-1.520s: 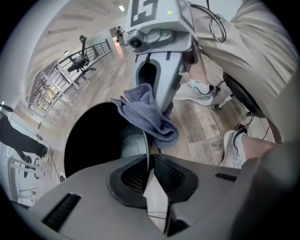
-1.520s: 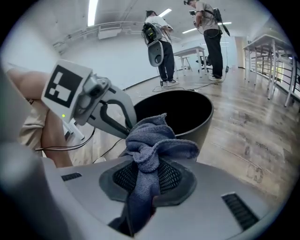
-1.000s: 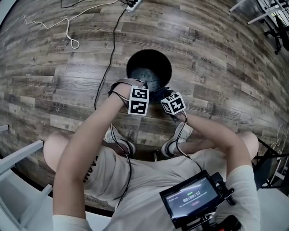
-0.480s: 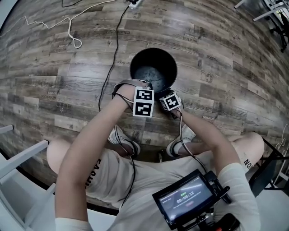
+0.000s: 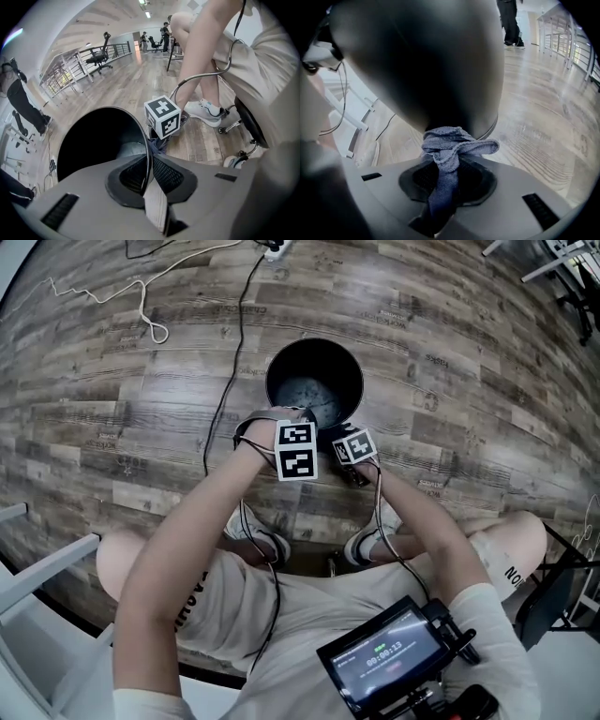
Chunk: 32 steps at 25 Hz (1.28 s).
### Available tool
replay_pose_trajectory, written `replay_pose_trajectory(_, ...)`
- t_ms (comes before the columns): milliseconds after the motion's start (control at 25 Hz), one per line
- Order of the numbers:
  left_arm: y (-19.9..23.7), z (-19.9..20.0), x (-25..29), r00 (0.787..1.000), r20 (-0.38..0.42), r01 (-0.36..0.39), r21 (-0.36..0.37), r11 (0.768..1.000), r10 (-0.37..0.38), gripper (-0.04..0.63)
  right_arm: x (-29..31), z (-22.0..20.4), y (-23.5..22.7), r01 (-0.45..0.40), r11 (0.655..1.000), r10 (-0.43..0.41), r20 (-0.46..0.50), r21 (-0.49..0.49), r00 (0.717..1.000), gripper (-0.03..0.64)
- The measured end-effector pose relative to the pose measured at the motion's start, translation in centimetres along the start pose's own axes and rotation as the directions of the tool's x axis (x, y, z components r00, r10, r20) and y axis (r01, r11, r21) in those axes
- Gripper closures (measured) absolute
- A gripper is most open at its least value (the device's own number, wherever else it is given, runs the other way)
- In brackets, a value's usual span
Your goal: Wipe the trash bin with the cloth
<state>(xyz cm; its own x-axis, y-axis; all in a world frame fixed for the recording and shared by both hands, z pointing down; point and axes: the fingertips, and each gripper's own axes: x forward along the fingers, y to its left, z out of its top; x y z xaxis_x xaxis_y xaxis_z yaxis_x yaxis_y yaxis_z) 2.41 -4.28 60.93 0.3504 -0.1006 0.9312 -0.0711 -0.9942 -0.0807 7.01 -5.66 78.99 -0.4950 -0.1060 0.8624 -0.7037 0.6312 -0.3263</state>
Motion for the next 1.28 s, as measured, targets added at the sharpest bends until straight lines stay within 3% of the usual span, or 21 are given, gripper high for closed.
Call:
replay_pose_trajectory(80,-0.1,-0.1,-0.2,1.0,0.0,0.015,0.004,1.0,-0.015,0.529,-1.5,0.5,0.7,-0.012,0.999,0.012,0.007,-0.043,1.0,0.534)
replay_pose_trajectory(160,-0.1,-0.7,-0.4,0.999,-0.027,0.023,0.052,0.998,-0.022,0.463,-3.1,0.9,1.6,-0.029,0.997,0.031,0.016,-0.076,0.999,0.534)
replay_pose_trajectory(280,0.0,-1.9,-0.9,0.998,-0.062,0.033,0.119,0.992,-0.025,0.42,-5.2,1.2,2.7,-0.052,0.993,0.055,0.026,-0.11,0.998,0.535)
replay_pose_trajectory(600,1.6,-5.2,-0.6,0.988,-0.14,-0.029,0.235,0.972,0.064,0.422,-12.0,1.9,5.4,-0.098,0.994,0.101,0.075,-0.045,0.992,0.534)
replay_pose_trajectory(680,1.4,-5.3,-0.2,0.987,-0.144,-0.027,0.257,0.966,0.066,0.474,-13.8,2.2,6.7,-0.125,0.992,0.128,0.099,-0.03,0.987,0.535)
replay_pose_trajectory(960,1.2,-5.0,-0.1,0.98,-0.199,0.024,0.194,0.981,0.015,0.494,-18.1,6.0,9.7,-0.121,0.993,0.115,0.263,0.005,0.958,0.535)
replay_pose_trajectory(1280,-1.1,-2.4,0.4,0.986,-0.168,0.045,0.186,0.982,-0.014,0.539,-15.8,7.0,8.0,-0.071,0.997,0.062,0.24,0.03,0.969,0.535)
